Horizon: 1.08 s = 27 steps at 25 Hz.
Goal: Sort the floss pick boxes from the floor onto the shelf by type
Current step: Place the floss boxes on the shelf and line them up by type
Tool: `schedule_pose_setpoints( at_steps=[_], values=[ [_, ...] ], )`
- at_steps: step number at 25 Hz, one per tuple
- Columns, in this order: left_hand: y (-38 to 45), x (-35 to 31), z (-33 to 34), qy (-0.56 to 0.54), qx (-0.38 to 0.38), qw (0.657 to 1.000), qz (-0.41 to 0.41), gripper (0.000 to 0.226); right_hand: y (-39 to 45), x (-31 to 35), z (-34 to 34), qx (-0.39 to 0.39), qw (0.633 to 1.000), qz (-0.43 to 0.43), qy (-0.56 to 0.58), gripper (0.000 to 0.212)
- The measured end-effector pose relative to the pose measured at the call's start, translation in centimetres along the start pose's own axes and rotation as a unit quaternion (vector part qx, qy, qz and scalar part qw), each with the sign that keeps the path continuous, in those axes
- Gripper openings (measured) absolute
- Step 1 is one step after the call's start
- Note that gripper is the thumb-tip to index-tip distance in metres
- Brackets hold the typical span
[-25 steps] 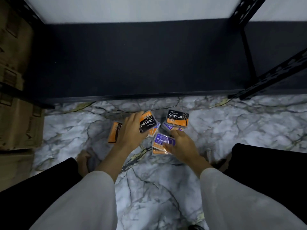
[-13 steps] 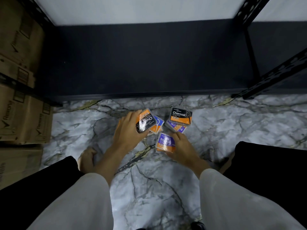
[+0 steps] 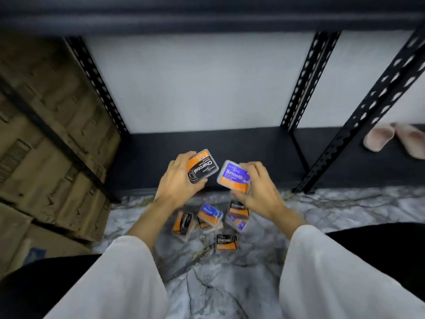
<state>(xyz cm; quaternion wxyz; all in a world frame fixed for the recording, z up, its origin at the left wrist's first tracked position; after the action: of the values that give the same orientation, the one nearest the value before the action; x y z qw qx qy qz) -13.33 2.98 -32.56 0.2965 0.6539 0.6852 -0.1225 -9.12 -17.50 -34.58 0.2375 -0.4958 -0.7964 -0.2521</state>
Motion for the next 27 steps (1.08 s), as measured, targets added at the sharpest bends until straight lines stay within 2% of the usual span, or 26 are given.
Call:
schedule_pose_setpoints(
  at_steps=[6,13,15,19,27],
  values=[
    [4.7,-9.3,-15.1,-0.001,-0.135,0.985,0.108,0.068,5.2,11.7,-16.4,-0.156,0.982,-0.109,0.008,0.070],
    [9.9,-14.9,-27.7,0.028,-0.226,0.959,0.169,0.069,11.8,20.8,-26.6,-0.226,0.958,-0.173,-0.028,0.071],
    [11.5,-14.3,-30.1,0.052,-0.241,0.955,0.166,0.070,14.3,22.2,-27.5,-0.224,0.959,-0.167,-0.049,0.070],
    [14.3,-10.4,-33.8,0.061,-0.268,0.954,0.116,0.072,19.5,23.5,-26.7,-0.171,0.972,-0.155,-0.047,0.072],
    [17.2,-5.2,-36.5,0.106,-0.260,0.955,0.092,0.072,26.1,24.9,-22.0,-0.094,0.981,-0.159,-0.061,0.072]
  ],
)
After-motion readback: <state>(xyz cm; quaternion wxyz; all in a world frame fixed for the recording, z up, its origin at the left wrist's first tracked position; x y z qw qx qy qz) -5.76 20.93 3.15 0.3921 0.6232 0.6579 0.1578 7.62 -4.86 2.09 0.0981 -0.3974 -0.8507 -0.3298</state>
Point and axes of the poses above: each hand's wrist, its own y-axis towards the middle knuckle, its own z-axis out of the palm, x = y × z, the point moved 8 cm from there along y, towards the middle knuckle, and after that the axes turned 6 degrees about z, right-handed, at the moved point
